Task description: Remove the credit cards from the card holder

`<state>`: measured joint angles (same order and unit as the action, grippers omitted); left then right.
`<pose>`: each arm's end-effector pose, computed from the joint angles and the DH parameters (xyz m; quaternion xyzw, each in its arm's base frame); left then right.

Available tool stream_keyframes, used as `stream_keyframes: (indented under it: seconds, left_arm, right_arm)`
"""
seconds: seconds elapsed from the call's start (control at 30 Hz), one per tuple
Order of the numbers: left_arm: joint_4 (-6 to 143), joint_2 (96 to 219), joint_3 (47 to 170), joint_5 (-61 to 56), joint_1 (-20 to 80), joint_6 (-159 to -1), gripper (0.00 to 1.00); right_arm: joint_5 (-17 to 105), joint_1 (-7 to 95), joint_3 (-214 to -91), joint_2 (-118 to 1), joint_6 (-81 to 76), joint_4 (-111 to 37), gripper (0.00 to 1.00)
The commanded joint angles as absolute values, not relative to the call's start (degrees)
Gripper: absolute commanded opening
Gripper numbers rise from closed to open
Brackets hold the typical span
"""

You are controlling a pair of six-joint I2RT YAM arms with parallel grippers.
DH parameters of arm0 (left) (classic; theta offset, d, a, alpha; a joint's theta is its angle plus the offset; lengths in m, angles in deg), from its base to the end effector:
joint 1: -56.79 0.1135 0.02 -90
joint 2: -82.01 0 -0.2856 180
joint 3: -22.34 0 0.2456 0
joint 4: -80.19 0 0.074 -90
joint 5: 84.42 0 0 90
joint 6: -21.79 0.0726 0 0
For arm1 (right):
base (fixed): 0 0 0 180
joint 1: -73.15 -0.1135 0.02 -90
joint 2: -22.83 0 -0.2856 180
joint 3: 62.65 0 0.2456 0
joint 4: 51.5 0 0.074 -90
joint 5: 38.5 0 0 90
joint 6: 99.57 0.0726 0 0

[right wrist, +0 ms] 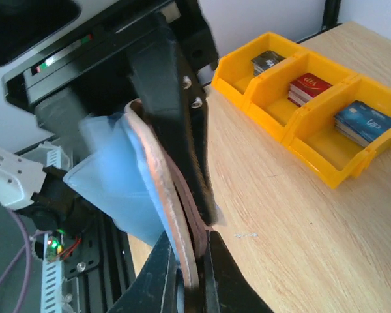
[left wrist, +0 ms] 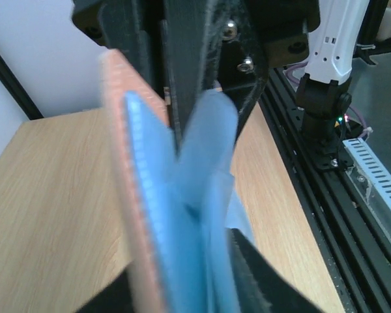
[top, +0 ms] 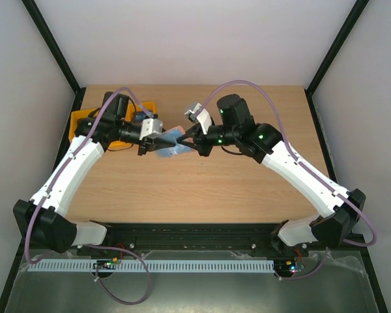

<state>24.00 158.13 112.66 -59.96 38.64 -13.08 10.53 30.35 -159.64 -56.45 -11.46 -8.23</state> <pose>0.2331 -0.1459 0.3814 0.6351 0.4849 -0.3604 0.4812 0.2003 0.2503 0.4132 -0.4739 0.6621 0.4519 0.3645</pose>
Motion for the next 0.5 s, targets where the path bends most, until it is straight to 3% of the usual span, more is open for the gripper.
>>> stream_keyframes:
  seconds: [0.0,0.03,0.07,0.27,0.47]
  left_arm:
    - [27.64,157.27,110.89,-59.36,36.93,-18.86,0.61]
    - [31.9,156.62,109.2,-56.77,37.28,-27.29,0.88]
    - [37.06,155.73,107.14,-53.51,37.54,-34.71,0.99]
    - [60.9,148.59,95.4,-20.38,41.59,-63.12,1.0]
    - [62.9,146.35,93.04,-7.96,47.79,-68.93,1.0]
  right_arm:
    - [15.58,30.31,-160.2,-55.5,-9.0,-12.6,0.02]
    - [16.19,31.11,-159.6,-55.31,-6.58,-13.09,0.02]
    - [16.12,32.48,-158.67,-55.41,-3.68,-13.41,0.02]
    - [16.57,38.97,-153.69,-62.26,13.3,-11.6,0.01]
    - [7.95,34.9,-163.86,-71.99,14.37,-13.27,0.02]
